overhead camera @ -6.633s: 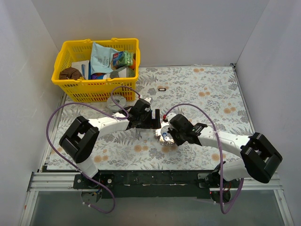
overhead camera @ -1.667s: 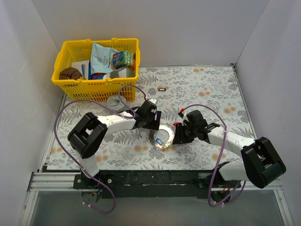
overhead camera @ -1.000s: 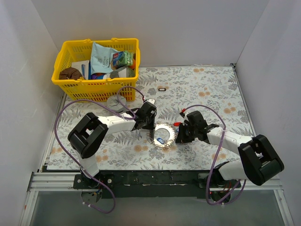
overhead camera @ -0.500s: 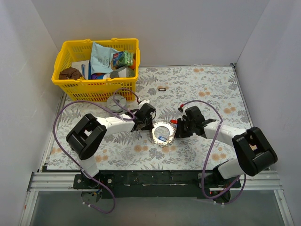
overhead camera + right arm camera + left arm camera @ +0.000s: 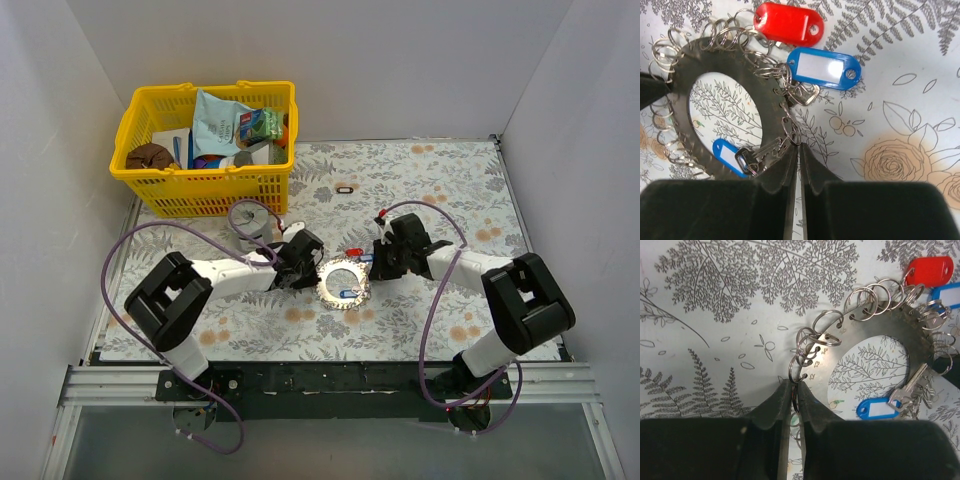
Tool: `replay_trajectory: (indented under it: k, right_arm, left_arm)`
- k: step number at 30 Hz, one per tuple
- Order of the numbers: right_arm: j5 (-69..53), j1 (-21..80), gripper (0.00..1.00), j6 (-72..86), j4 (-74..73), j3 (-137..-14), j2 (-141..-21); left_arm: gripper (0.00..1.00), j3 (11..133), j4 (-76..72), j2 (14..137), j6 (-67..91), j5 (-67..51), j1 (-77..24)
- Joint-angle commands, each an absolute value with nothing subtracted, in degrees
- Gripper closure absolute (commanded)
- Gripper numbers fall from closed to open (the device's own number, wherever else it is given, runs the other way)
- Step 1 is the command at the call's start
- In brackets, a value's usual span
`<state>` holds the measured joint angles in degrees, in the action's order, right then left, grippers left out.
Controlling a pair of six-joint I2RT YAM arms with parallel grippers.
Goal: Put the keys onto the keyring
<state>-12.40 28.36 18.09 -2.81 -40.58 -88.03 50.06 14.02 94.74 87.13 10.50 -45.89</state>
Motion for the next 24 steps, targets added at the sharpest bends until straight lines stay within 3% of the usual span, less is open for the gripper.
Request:
replay_trajectory:
  k: [1,6,10,14,24]
  right_arm:
    - [-14.15,28.13,0.85,16.44,-0.62,-43.15,-89.91]
    - [-13.01,28.12,0.85,15.38,-1.49,-43.85,-90.09]
    - [-11.34,28.04,0.85,14.15,-2.99,-43.68,-89.12]
    - [-10.2,27.86,0.84,13.19,-4.57,-43.77,-87.11]
    - [-9.31,27.6,0.81,11.78,-7.21,-43.95,-81.74]
  left_arm:
    - [0.91,47.46,20.3,93.17,90.69,7.74,-48.42]
    - [0.85,45.97,20.13,90.53,93.69,7.29,-50.89]
    - [0.74,45.62,20.04,89.21,93.52,7.82,-52.12]
    - [0.55,45.35,20.04,87.72,92.64,8.35,-52.29]
    - [0.33,48.33,19.68,81.82,80.43,13.79,-52.21]
